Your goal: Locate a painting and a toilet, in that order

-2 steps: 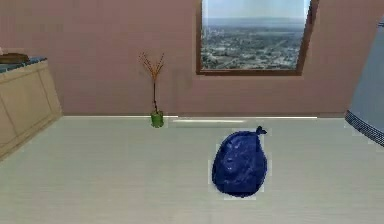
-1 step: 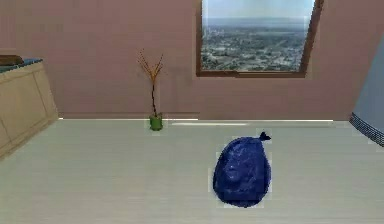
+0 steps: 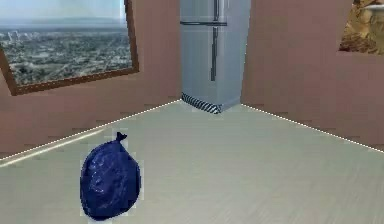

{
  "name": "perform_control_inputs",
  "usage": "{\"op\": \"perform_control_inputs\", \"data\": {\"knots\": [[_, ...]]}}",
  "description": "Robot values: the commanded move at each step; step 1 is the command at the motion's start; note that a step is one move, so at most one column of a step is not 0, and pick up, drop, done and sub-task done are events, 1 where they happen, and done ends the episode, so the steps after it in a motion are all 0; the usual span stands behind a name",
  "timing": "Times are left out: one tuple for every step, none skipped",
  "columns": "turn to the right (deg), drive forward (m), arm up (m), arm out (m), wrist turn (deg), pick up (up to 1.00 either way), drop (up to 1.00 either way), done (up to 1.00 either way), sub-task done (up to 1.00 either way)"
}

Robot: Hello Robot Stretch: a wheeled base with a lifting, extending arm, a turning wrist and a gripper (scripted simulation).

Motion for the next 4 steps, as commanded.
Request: {"op": "perform_control_inputs", "data": {"knots": [[42.0, 0.0, 0.0, 0.0, 0.0, 0.0, 0.0, 0.0, 0.0], [0.0, 0.35, 0.0, 0.0, 0.0, 0.0, 0.0, 0.0, 0.0], [6.0, 0.0, 0.0, 0.0, 0.0, 0.0, 0.0, 0.0, 0.0], [0.0, 1.0, 0.0, 0.0, 0.0, 0.0, 0.0, 0.0, 0.0]]}}
